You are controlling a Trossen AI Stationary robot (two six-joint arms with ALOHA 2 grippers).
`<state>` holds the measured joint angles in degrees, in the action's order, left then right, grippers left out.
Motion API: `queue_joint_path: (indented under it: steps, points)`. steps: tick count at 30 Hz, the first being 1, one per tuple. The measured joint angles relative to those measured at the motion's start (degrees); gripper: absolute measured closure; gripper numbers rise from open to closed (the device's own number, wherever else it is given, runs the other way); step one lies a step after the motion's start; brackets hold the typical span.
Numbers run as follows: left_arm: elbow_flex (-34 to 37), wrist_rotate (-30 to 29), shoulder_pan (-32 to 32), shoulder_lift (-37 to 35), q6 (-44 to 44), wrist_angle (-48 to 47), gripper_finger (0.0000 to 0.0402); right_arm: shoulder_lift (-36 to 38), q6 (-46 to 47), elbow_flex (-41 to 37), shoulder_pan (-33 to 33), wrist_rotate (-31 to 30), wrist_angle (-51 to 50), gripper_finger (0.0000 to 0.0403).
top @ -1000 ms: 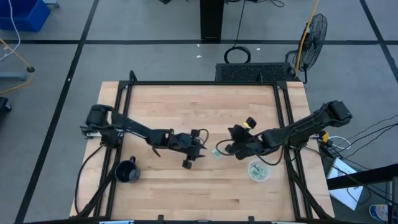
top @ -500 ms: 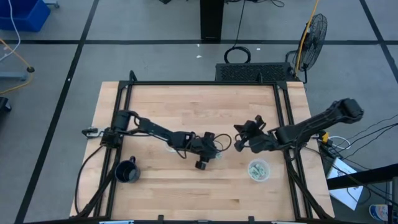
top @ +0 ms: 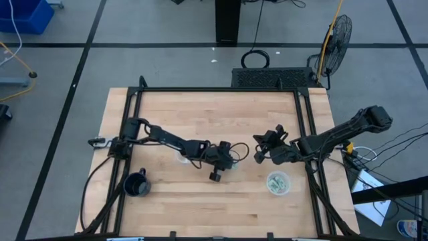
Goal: Pick and place Stevia / Truvia into bins
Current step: Put the green stevia packet into the left transparent container
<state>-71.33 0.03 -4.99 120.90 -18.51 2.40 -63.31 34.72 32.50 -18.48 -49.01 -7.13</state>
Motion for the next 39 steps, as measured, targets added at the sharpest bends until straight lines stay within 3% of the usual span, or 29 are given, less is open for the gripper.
queue_joint_path:
  steps: [2,8,13,17,23,25,31,35,39]
  points:
    - [0.00,-0.14,0.68,0.00,-0.30,-0.38,0.0390,0.00,0.00,0.01,0.00,0.01,0.52,0.0403]
    - [0.15,1.47,2.11,-1.19,-0.61,-1.79,0.0397,0.00,-0.67,0.01,0.00,0.05,2.75,0.0403]
    - [0.00,0.84,2.02,-7.09,-1.33,-4.62,0.0396,-0.04,-1.42,0.03,0.00,1.68,2.56,0.0403]
    - [0.11,-0.38,2.02,-13.12,-1.36,-13.14,0.0396,0.00,-1.59,0.05,0.00,1.70,2.57,0.0403]
    - [0.51,-0.10,2.13,-25.75,-1.37,-38.96,0.0398,0.00,-3.22,0.05,0.00,2.82,2.96,0.0403]
    - [2.55,0.16,2.07,-29.27,0.65,-43.63,0.0398,0.04,-3.85,0.05,0.00,3.03,3.17,0.0403]
    - [16.64,-2.19,1.41,-39.31,9.87,-40.14,0.0398,0.33,-3.93,0.08,-0.13,4.29,3.27,0.0403]
    - [27.32,-3.23,1.97,-42.86,13.30,-28.37,0.0396,0.33,-3.93,0.08,-0.36,4.28,4.15,0.0403]
    - [32.68,-7.97,2.29,-43.12,16.42,-20.59,0.0384,0.33,-4.38,0.08,-0.28,4.26,6.63,0.0403]
